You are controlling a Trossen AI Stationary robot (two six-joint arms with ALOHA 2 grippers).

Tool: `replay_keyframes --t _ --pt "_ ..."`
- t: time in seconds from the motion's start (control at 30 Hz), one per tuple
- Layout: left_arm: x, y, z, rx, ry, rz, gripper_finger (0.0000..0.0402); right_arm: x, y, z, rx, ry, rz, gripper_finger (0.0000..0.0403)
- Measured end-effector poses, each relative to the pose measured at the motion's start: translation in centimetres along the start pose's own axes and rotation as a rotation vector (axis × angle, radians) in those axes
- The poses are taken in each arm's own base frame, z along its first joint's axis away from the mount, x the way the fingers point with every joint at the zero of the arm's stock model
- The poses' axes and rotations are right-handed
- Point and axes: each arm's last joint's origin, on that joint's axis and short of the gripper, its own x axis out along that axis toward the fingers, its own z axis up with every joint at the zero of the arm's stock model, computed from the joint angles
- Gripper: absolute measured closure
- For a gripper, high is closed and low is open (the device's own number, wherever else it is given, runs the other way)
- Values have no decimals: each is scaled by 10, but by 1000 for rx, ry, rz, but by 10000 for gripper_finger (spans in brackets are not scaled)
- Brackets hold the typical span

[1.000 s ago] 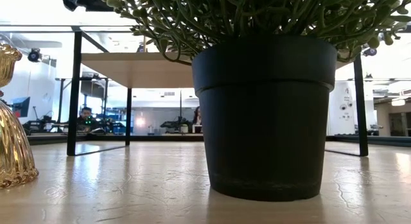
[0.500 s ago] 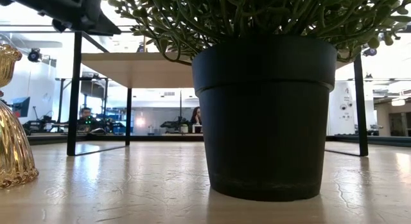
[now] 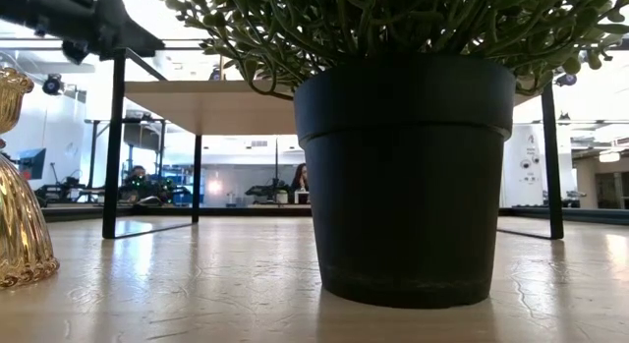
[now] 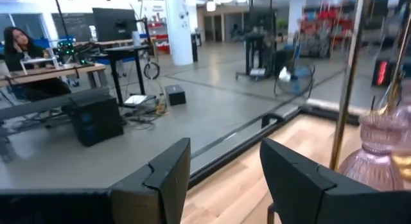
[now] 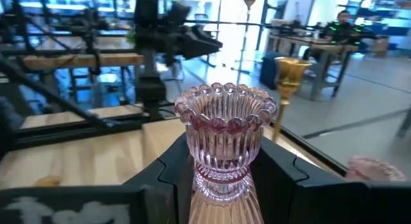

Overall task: Pick & Place candle stick holders
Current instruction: Put the pink vase on the shelf

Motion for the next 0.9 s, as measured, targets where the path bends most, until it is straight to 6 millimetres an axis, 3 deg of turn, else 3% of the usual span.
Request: replay_keyframes --t 0.37,0.9 --pt "-7 11 -23 8 -39 -4 209 25 0 -8 -9 -12 7 287" --pt "-7 11 -23 1 -42 -4 209 59 8 -35 13 -62 -54 287"
